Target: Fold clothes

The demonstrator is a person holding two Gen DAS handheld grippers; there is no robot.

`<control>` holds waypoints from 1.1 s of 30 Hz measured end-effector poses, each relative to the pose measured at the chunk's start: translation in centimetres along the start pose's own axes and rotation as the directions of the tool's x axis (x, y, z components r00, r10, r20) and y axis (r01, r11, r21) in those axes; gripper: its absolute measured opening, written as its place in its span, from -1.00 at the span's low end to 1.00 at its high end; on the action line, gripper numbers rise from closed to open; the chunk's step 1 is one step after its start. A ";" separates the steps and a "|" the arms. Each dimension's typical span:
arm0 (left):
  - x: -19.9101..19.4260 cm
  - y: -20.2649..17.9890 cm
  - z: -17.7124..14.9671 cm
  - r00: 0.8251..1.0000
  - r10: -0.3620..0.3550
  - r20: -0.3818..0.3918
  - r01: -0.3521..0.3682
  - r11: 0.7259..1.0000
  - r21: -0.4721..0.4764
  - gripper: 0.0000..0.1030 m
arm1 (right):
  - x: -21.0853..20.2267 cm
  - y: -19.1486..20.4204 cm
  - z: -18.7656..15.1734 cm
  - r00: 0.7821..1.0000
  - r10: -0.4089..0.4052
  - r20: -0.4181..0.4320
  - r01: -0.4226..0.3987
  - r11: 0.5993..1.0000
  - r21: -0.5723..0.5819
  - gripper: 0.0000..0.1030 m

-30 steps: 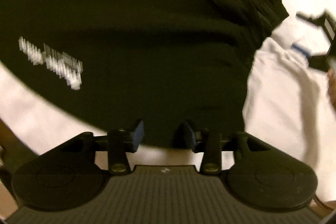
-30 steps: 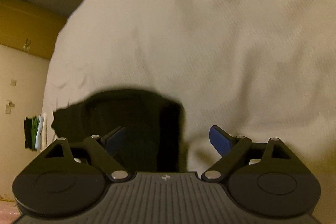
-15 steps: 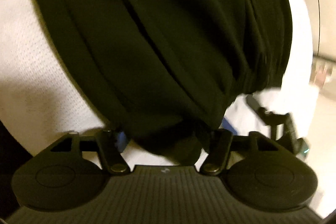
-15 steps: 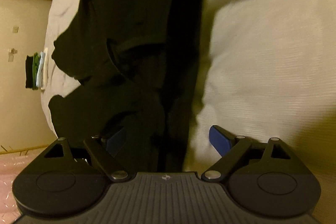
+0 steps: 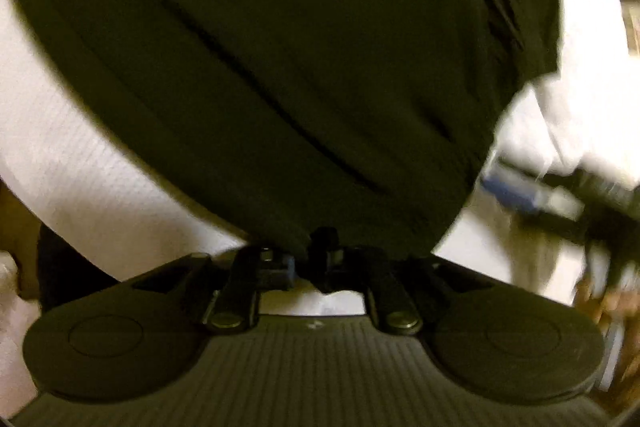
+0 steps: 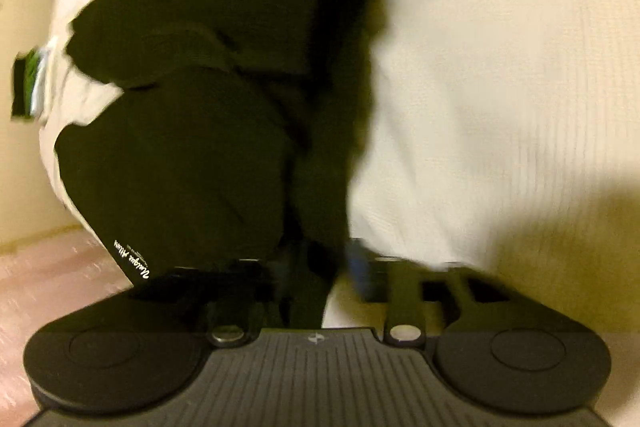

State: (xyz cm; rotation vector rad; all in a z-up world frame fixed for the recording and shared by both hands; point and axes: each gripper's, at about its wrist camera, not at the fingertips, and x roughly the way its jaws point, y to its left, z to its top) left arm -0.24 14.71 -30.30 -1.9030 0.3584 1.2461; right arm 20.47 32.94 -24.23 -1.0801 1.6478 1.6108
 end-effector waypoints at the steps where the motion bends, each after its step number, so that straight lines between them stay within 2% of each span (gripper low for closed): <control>1: -0.7 -0.4 -0.1 1.000 0.006 -0.008 -0.006 0.999 0.033 -0.55 | -1.2 0.6 0.5 0.999 -0.021 0.043 0.024 0.998 -0.058 0.30; 3: -2.0 -0.5 -0.3 1.000 0.013 -0.021 -0.011 0.998 0.069 -0.53 | -3.1 1.0 2.0 0.987 -0.068 0.145 0.086 0.989 -0.124 0.31; 7: -4.4 0.7 -0.7 0.999 0.026 -0.022 -0.024 0.995 0.095 -0.53 | -5.4 1.1 4.9 0.937 -0.135 0.322 0.223 0.941 -0.253 0.31; 11: -5.9 1.9 -0.4 0.997 0.070 0.009 -0.071 0.991 0.113 -0.53 | -3.8 2.2 7.7 0.894 -0.164 0.417 0.343 0.849 -0.401 0.38; 12: -5.8 2.4 -0.4 0.996 0.084 0.020 -0.086 0.990 0.108 -0.53 | -3.0 2.1 8.2 0.892 -0.170 0.420 0.357 0.834 -0.421 0.38; 13: -6.1 2.7 -0.3 0.995 0.093 0.033 -0.096 0.990 0.099 -0.53 | -2.3 1.9 8.7 0.899 -0.169 0.404 0.352 0.829 -0.435 -0.13; 14: -6.6 2.8 -0.2 0.994 0.098 0.048 -0.102 0.991 0.092 -0.53 | -1.8 1.6 9.1 0.906 -0.169 0.388 0.343 0.830 -0.440 -0.46; 15: -7.2 2.7 -0.1 0.992 0.100 0.071 -0.106 0.990 0.089 -0.53 | -1.7 1.4 9.3 0.901 -0.189 0.391 0.360 0.829 -0.428 -0.64; 17: -8.1 2.7 0.2 0.987 0.120 0.110 -0.131 0.987 0.098 -0.53 | -2.7 0.5 9.1 0.875 -0.206 0.437 0.386 0.842 -0.377 -0.69; 18: -8.6 2.7 0.4 0.983 0.130 0.129 -0.143 0.984 0.103 -0.53 | -3.2 -0.8 9.5 0.877 -0.207 0.434 0.360 0.881 -0.307 -0.68; 19: -8.9 2.8 0.6 0.979 0.148 0.136 -0.164 0.981 0.108 -0.53 | -3.2 -2.2 10.0 0.893 -0.200 0.404 0.315 0.918 -0.242 -0.57; 20: -9.2 2.9 0.8 0.976 0.166 0.138 -0.182 0.977 0.113 -0.53 | -3.7 -3.9 10.4 0.913 -0.192 0.360 0.274 0.942 -0.194 -0.51; 21: -9.7 3.0 1.0 0.974 0.176 0.145 -0.194 0.974 0.116 -0.53 | -3.8 -4.2 10.7 0.920 -0.189 0.342 0.258 0.952 -0.165 -0.40; 22: -10.2 3.0 1.3 0.971 0.185 0.152 -0.204 0.972 0.120 -0.53 | -4.3 -3.7 10.5 0.915 -0.205 0.348 0.274 0.948 -0.161 -0.14; 24: -11.8 3.4 1.8 0.962 0.202 0.182 -0.227 0.965 0.131 -0.53 | -5.4 -2.6 10.1 0.903 -0.237 0.359 0.307 0.939 -0.153 0.13; 25: -12.9 3.7 2.1 0.955 0.211 0.209 -0.242 0.960 0.139 -0.53 | -6.3 -2.3 9.2 0.885 -0.264 0.384 0.337 0.932 -0.136 0.21; 26: -13.3 3.1 2.8 0.947 0.221 0.234 -0.258 0.956 0.142 -0.53 | -7.3 -2.0 8.3 0.866 -0.289 0.408 0.365 0.924 -0.118 0.21; 28: -14.8 3.5 4.2 0.930 0.237 0.282 -0.286 0.947 0.145 -0.53 | -9.4 -2.1 5.3 0.864 -0.217 0.455 0.297 0.948 -0.111 0.21; 31: -15.8 3.8 7.0 0.900 0.273 0.341 -0.342 0.926 0.160 -0.52 | -8.0 0.0 0.2 0.904 -0.115 0.412 0.190 0.971 -0.146 0.21; 33: -15.9 4.3 9.3 0.873 0.308 0.378 -0.401 0.895 0.196 -0.49 | -5.3 0.6 -3.4 0.928 -0.105 0.359 0.174 0.970 -0.167 0.21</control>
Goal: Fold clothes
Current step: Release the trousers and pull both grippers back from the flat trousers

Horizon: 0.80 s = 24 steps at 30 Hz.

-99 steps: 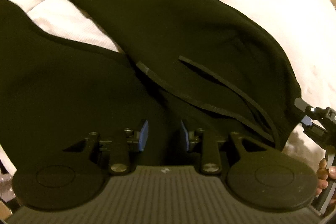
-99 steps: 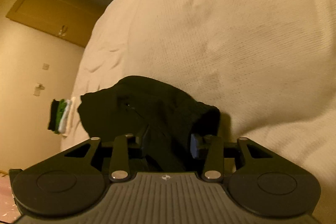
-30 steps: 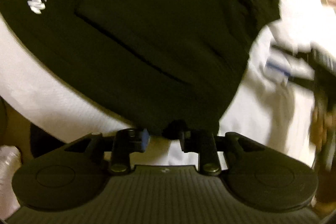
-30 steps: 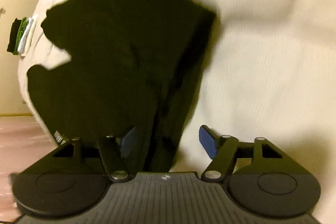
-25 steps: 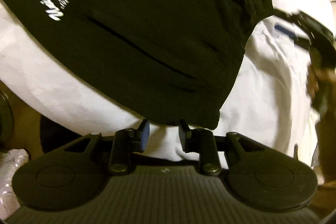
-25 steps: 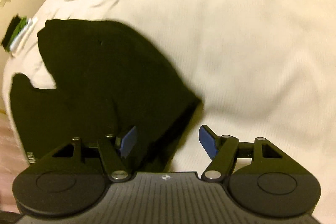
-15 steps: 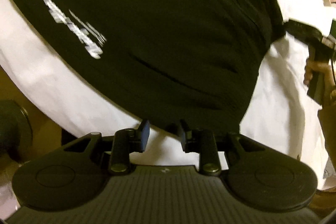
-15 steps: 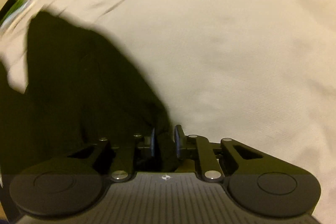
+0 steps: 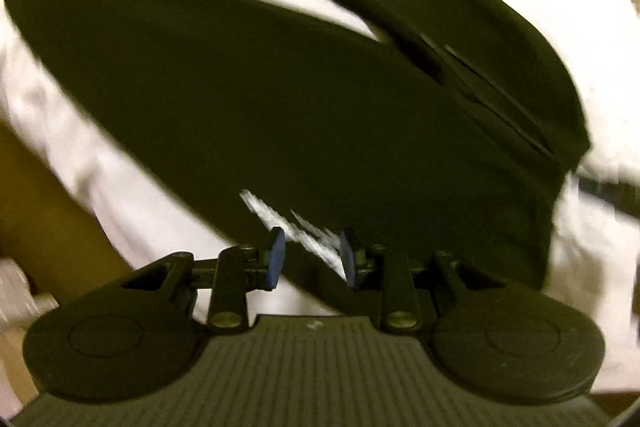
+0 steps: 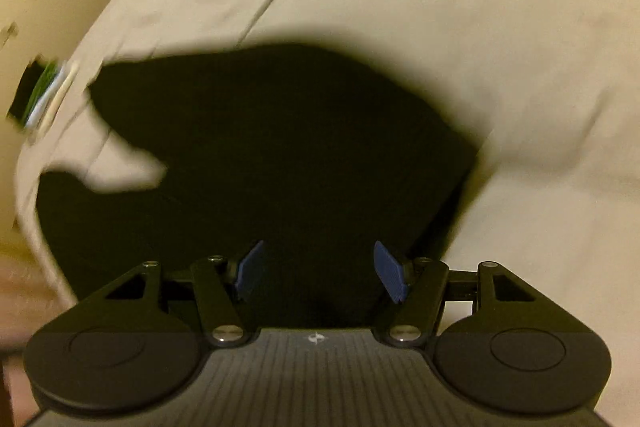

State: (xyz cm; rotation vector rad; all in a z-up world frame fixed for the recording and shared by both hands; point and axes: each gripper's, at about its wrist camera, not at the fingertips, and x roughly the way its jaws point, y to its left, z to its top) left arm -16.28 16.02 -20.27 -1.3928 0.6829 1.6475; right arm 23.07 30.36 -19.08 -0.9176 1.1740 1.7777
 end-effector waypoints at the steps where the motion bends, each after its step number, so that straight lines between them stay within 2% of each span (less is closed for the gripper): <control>1: 0.7 0.5 1.0 1.000 0.027 0.013 -0.027 0.999 0.035 -0.48 | 0.7 0.8 -2.1 1.000 0.003 -0.028 -0.004 1.000 -0.004 0.21; 3: 2.3 1.8 2.5 0.999 0.047 0.024 -0.049 0.995 0.088 -0.45 | 2.2 1.9 -5.7 0.997 -0.013 -0.073 0.011 1.000 -0.021 0.20; 4: 3.3 2.5 3.2 0.998 0.059 0.012 -0.060 0.992 0.109 -0.45 | 2.5 2.2 -7.4 0.994 -0.055 -0.089 0.052 0.998 -0.036 0.20; 6: 5.8 3.9 4.3 0.993 0.104 -0.057 -0.094 0.984 0.150 -0.46 | 5.0 4.4 -8.5 0.971 -0.203 -0.129 0.200 0.979 -0.035 0.22; 8: 6.7 5.4 5.1 0.987 0.121 -0.104 -0.099 0.976 0.196 -0.46 | 3.7 3.5 -10.1 0.957 -0.271 -0.100 0.280 0.955 0.095 0.22; 10: 5.2 6.9 6.0 0.990 0.105 -0.091 -0.081 0.968 0.239 -0.46 | 1.3 3.4 -11.3 0.940 -0.331 -0.079 0.340 0.904 0.261 0.23; 12: 2.4 8.0 6.9 0.994 0.086 -0.066 -0.064 0.957 0.282 -0.45 | -1.9 3.9 -12.7 0.936 -0.351 -0.030 0.335 0.861 0.383 0.30; 13: 1.1 8.3 7.4 0.995 0.084 -0.053 -0.063 0.949 0.310 -0.44 | -3.7 4.4 -13.2 0.934 -0.356 0.004 0.318 0.839 0.442 0.45; 14: -0.2 8.6 7.9 0.996 0.082 -0.039 -0.063 0.938 0.340 -0.42 | -4.6 5.7 -13.2 0.933 -0.359 0.035 0.304 0.833 0.463 0.53; 15: -1.5 8.9 8.2 0.996 0.083 -0.018 -0.070 0.927 0.369 -0.31 | -5.5 6.9 -13.3 0.930 -0.363 0.065 0.289 0.826 0.484 0.69; 17: -3.8 9.3 8.8 0.995 0.095 0.025 -0.097 0.911 0.400 -0.17 | -7.3 9.5 -13.3 0.921 -0.370 0.124 0.256 0.813 0.523 0.72; 20: -7.1 10.0 8.9 0.994 0.076 0.081 -0.103 0.904 0.415 -0.15 | -8.5 12.5 -12.9 0.927 -0.350 0.136 0.238 0.827 0.510 0.72; 24: -10.7 11.1 8.5 0.989 0.052 0.135 -0.104 0.907 0.408 -0.08 | -9.0 17.6 -12.1 0.926 -0.340 0.166 0.240 0.867 0.437 0.73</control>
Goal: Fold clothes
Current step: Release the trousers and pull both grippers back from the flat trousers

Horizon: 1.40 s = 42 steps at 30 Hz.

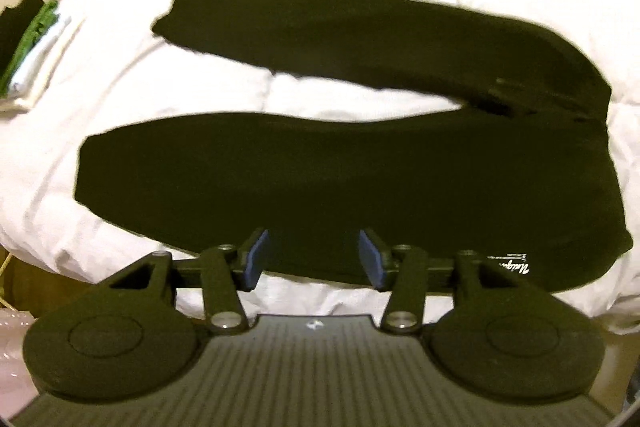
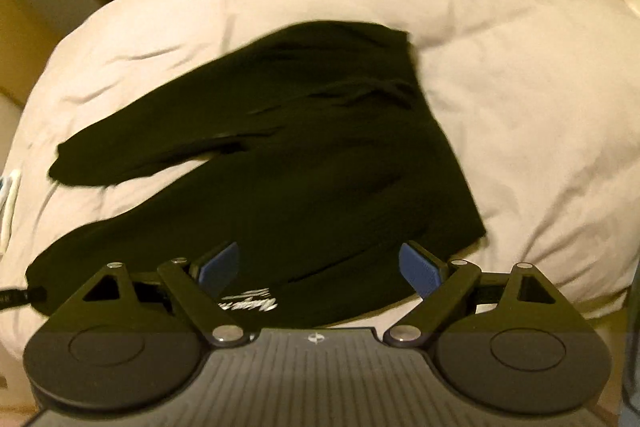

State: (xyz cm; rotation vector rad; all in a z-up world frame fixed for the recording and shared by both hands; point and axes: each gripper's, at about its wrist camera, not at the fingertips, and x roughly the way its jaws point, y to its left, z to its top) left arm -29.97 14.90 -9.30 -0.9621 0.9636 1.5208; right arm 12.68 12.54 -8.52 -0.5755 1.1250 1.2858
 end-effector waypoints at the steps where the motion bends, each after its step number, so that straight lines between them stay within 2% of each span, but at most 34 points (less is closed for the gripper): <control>1: -0.6 0.1 -0.2 1.000 0.001 0.008 -0.001 1.000 -0.002 -0.07 | -0.3 1.0 -0.2 1.000 0.004 0.007 -0.004 1.000 -0.024 0.73; 6: -3.2 0.5 -1.8 0.999 0.018 0.046 -0.018 1.000 -0.011 0.00 | -2.3 3.2 -1.6 0.999 0.020 0.035 -0.016 0.994 -0.110 0.73; 13: -6.2 -0.5 -5.9 0.998 0.042 0.055 -0.040 0.999 -0.036 0.03 | -4.2 2.6 -4.1 0.999 0.021 0.028 -0.016 0.985 -0.170 0.73; 15: -7.4 -1.1 -7.3 0.997 0.042 0.067 -0.040 0.998 -0.041 0.05 | -3.9 4.5 -6.0 0.999 0.020 0.032 -0.014 0.985 -0.172 0.73; 16: -8.0 -1.4 -8.0 0.996 0.043 0.077 -0.040 0.998 -0.041 0.07 | -4.7 3.9 -6.5 0.999 0.022 0.035 -0.015 0.985 -0.173 0.73; 18: -9.2 -2.1 -9.4 0.994 0.053 0.098 -0.050 0.998 -0.031 0.17 | -7.9 5.4 -8.9 0.999 0.025 0.040 -0.017 0.984 -0.176 0.73; 23: -12.2 -3.5 -12.6 0.985 0.071 0.155 -0.070 0.997 -0.014 0.17 | -10.1 4.3 -11.9 0.998 0.030 0.050 -0.020 0.979 -0.203 0.74; 33: -16.3 -4.3 -16.4 0.969 0.070 0.236 -0.067 0.998 -0.021 0.23 | -13.6 1.5 -14.4 0.995 0.043 0.086 -0.022 0.972 -0.233 0.74; 42: -17.9 -4.2 -17.7 0.960 0.085 0.267 -0.082 0.996 -0.023 0.24 | -14.4 1.7 -15.1 0.992 0.061 0.108 -0.034 0.972 -0.234 0.75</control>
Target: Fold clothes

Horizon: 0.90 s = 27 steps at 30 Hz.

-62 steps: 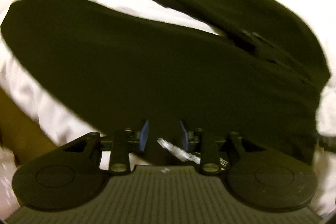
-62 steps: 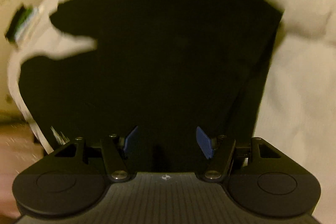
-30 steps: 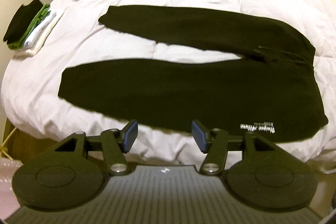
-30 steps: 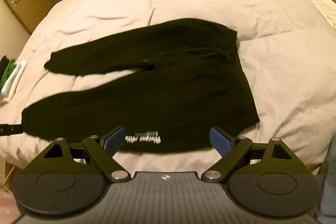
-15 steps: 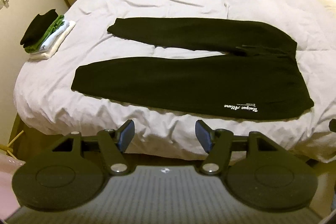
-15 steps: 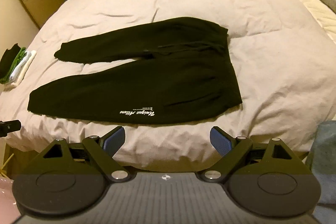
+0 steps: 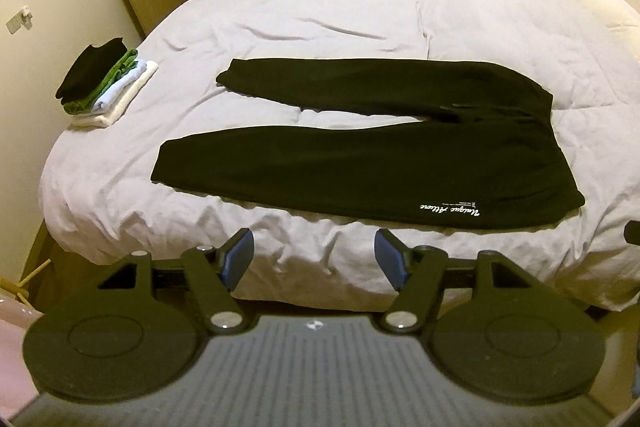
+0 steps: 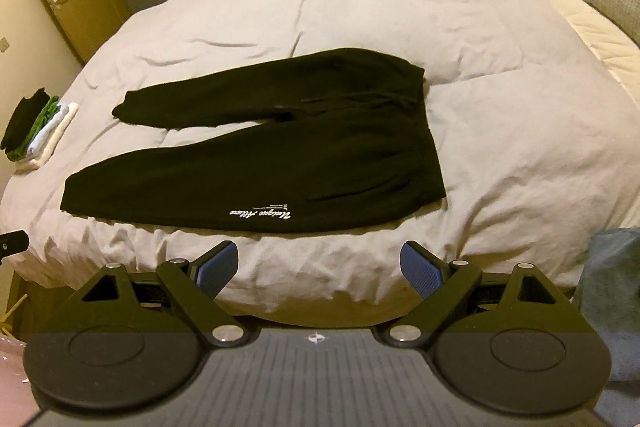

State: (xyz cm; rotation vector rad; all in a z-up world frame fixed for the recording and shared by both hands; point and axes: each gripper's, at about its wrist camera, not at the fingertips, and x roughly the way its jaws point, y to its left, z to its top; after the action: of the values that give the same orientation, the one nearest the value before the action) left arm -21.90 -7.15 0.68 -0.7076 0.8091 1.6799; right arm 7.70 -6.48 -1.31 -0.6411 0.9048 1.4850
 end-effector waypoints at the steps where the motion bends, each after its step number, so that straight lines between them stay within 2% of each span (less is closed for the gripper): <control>1: 0.0 0.2 0.0 1.000 0.003 0.001 -0.003 1.000 0.000 0.24 | 0.0 0.2 0.0 1.000 0.002 0.001 -0.002 1.000 -0.001 0.75; 10: 1.8 0.8 0.7 1.000 0.015 -0.003 -0.016 1.000 -0.015 0.25 | 1.3 0.4 1.2 1.000 -0.002 -0.002 0.002 1.000 -0.020 0.77; 11: 2.3 0.8 1.0 1.000 0.017 -0.006 -0.017 1.000 -0.017 0.25 | 1.6 0.3 1.6 1.000 -0.004 -0.002 0.004 1.000 -0.021 0.80; 12: 2.9 0.8 1.4 1.000 0.017 -0.008 -0.017 1.000 -0.016 0.25 | 1.9 0.2 1.9 1.000 -0.005 0.000 0.005 1.000 -0.020 0.95; 14: 4.3 0.7 2.4 1.000 0.017 -0.016 -0.017 1.000 -0.014 0.25 | 2.8 -0.2 2.8 1.000 -0.008 0.005 0.008 1.000 -0.018 0.97; 20: 10.7 0.2 6.8 0.999 -0.031 -0.030 0.032 0.999 0.015 0.25 | 7.5 -0.8 6.4 0.999 -0.012 -0.030 0.012 1.000 0.001 0.97; 25: 17.9 -1.0 11.1 0.994 -0.094 -0.051 0.098 0.991 0.091 0.25 | 13.2 -1.9 9.5 0.997 0.054 -0.062 -0.051 0.997 0.058 0.96; 27: 21.2 -1.6 13.0 0.989 -0.129 -0.079 0.138 0.982 0.130 0.20 | 15.8 -2.5 10.7 0.993 0.091 -0.072 -0.084 0.992 0.094 0.86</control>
State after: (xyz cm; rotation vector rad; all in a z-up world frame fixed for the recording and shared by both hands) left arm -25.98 15.61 -8.66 -0.7138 0.8967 1.4718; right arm 9.37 11.07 -8.94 -0.6012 1.0649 1.4965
